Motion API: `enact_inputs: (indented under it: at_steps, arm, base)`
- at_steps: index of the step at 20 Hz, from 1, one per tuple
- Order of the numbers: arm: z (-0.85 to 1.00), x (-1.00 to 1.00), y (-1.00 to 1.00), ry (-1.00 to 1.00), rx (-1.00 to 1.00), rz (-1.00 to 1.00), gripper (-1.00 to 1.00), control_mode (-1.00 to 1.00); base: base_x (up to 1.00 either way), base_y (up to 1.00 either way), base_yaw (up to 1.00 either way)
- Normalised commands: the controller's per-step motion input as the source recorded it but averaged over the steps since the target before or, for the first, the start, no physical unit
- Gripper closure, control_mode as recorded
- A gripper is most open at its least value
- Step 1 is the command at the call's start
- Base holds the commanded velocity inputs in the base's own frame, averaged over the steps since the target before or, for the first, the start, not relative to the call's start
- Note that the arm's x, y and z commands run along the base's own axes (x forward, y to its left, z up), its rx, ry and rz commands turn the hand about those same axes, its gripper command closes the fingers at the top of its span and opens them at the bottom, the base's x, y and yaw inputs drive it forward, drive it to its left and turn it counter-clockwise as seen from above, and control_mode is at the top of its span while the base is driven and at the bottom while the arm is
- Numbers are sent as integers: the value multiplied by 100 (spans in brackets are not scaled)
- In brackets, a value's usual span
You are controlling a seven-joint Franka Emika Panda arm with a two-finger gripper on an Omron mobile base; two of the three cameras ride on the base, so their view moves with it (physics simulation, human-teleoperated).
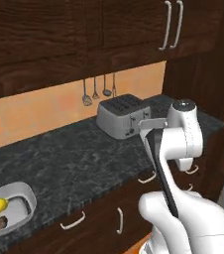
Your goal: Take the meat container that has the shrimp and place it on the second highest rack of the freezer. Then take the vegetable container that has the mushroom and lemon and place it on the highest rack of the freezer.
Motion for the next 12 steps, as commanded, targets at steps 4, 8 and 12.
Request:
enact_inputs:
  at_steps: [4,8,12]
  arm:
    - [0,0,0,0,0,0,100,100]
    - [0,0,0,0,0,0,100,100]
    - [0,0,0,0,0,0,100,100]
  base:
    - [-30,0,-98]
    - [-26,0,-90]
    - [-15,0,-79]
